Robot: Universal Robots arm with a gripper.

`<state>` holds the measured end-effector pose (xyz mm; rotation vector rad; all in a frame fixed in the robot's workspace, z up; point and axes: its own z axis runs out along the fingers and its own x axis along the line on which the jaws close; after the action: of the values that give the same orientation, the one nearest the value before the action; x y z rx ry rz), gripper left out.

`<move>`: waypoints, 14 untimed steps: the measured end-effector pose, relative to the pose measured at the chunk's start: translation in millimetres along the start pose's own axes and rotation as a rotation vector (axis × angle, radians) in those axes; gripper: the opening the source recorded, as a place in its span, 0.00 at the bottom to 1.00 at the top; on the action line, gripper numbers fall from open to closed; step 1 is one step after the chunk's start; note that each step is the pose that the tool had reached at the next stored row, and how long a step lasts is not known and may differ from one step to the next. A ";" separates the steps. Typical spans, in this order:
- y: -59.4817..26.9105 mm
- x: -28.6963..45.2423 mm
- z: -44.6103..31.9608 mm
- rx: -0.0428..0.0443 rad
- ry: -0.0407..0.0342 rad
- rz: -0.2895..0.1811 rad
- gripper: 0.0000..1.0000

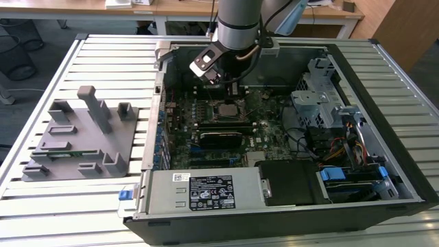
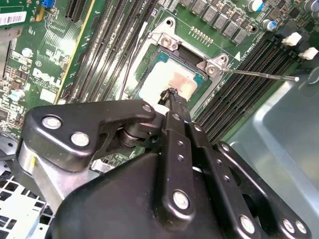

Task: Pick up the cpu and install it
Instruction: 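Close the cpu cover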

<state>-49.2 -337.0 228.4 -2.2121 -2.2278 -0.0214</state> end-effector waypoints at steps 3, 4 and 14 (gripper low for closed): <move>0.0 0.0 -2.9 0.0001 0.0000 0.000 0.11; 0.0 0.0 -3.9 0.0001 0.0000 0.000 0.11; 0.0 0.1 -6.5 0.0002 -0.0024 0.000 0.11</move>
<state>-49.3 -337.0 235.0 -2.2132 -2.2290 -0.0186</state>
